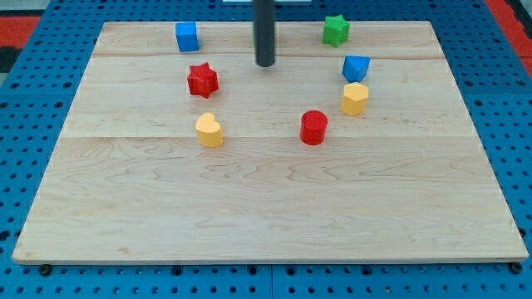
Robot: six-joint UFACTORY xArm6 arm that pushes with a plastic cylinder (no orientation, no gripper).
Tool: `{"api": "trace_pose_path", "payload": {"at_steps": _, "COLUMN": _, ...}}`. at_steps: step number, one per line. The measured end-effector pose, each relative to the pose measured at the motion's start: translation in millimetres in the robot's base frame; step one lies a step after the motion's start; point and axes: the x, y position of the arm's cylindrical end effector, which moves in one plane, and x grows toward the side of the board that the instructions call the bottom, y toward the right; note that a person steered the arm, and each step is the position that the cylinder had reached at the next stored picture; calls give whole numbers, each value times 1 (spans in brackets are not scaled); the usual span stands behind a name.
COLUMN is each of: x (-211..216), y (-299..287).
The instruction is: Move the green star to the top side of the blue triangle
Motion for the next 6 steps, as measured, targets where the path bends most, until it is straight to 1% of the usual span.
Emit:
{"api": "trace_pose_path", "payload": {"at_steps": 1, "x": -28, "y": 48}}
{"api": "trace_pose_path", "payload": {"at_steps": 2, "x": -63, "y": 48}}
{"api": "trace_pose_path", "payload": {"at_steps": 3, "x": -85, "y": 22}}
{"api": "trace_pose_path", "payload": {"at_steps": 4, "x": -94, "y": 35}}
{"api": "trace_pose_path", "payload": {"at_steps": 6, "x": -87, "y": 94}}
